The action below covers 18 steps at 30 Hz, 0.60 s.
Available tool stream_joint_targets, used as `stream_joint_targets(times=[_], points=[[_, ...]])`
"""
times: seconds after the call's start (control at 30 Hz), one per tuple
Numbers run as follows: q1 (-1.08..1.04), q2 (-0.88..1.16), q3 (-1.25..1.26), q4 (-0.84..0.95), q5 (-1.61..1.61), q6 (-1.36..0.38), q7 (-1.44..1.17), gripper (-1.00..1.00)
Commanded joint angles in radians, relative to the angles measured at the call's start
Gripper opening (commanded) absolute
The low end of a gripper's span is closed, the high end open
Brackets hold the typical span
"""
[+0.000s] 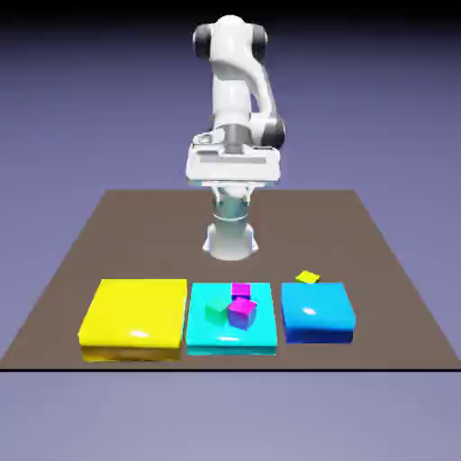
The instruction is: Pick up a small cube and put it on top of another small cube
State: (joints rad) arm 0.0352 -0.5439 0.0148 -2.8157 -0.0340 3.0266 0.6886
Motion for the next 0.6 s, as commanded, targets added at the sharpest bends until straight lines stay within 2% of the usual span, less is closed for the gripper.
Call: stream_joint_targets(times=[0.0, 0.57], points=[[0.019, 0.022, 0.012, -0.005, -0.028, -0.009, -0.044, 0.0], [0.346, 0.389, 0.22, -0.085, -0.507, -0.155, -0.783, 0.0]])
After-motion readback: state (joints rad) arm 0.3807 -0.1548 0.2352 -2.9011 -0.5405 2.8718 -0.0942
